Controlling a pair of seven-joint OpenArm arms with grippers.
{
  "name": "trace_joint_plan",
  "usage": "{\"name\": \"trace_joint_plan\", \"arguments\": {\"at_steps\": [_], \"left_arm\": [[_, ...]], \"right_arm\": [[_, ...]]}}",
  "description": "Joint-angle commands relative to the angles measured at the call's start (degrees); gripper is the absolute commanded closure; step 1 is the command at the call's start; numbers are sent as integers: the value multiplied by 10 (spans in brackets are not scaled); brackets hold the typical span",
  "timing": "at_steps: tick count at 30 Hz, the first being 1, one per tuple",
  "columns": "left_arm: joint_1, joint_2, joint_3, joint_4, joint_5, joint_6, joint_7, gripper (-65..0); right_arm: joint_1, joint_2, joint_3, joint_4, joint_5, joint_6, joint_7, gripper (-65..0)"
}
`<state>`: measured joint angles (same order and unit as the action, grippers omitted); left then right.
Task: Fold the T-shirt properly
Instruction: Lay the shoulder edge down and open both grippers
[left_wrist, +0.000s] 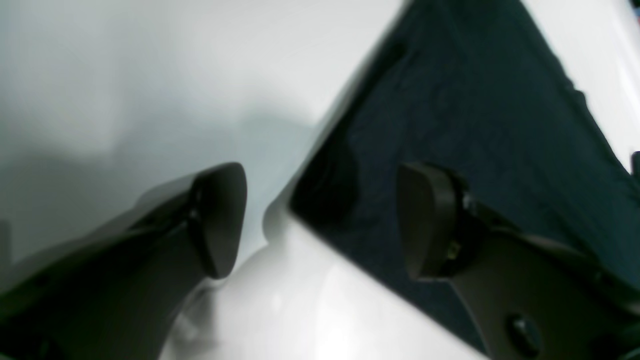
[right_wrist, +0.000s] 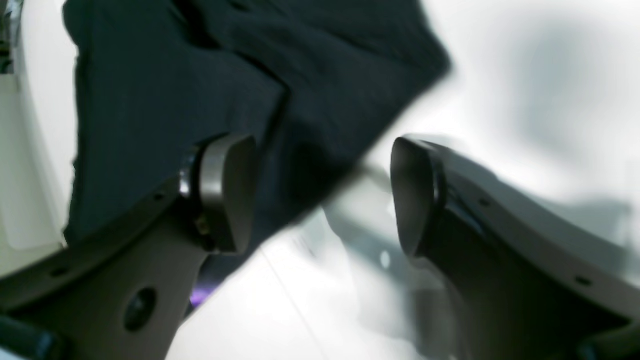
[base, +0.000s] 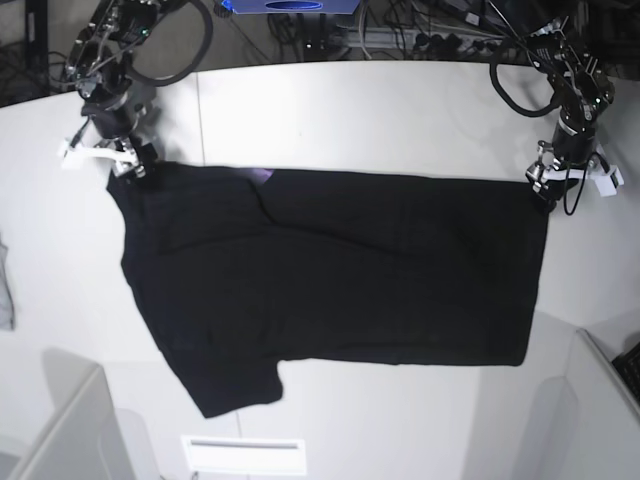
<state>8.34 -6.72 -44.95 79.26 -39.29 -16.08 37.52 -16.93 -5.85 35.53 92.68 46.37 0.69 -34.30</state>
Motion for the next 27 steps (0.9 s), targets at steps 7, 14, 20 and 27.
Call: {"name": "trace_joint_plan", "arguments": {"at_steps": [7, 14, 20, 27], "left_arm": [[-29, -5, -1, -41, 6, 4, 10, -449], [-42, -4, 0, -55, 6, 4, 10, -448], [-43, -6, 25, -64, 3, 4, 10, -446], [-43, -6, 33, -65, 3, 4, 10, -199]], "right_arm": [[-2, 5, -1, -20, -4, -3, 18, -396], [11, 17, 0, -46, -4, -3, 18, -396], [15, 26, -4, -52, -4, 0, 18, -335], [15, 28, -4, -53, -4, 0, 18, -249]]}}
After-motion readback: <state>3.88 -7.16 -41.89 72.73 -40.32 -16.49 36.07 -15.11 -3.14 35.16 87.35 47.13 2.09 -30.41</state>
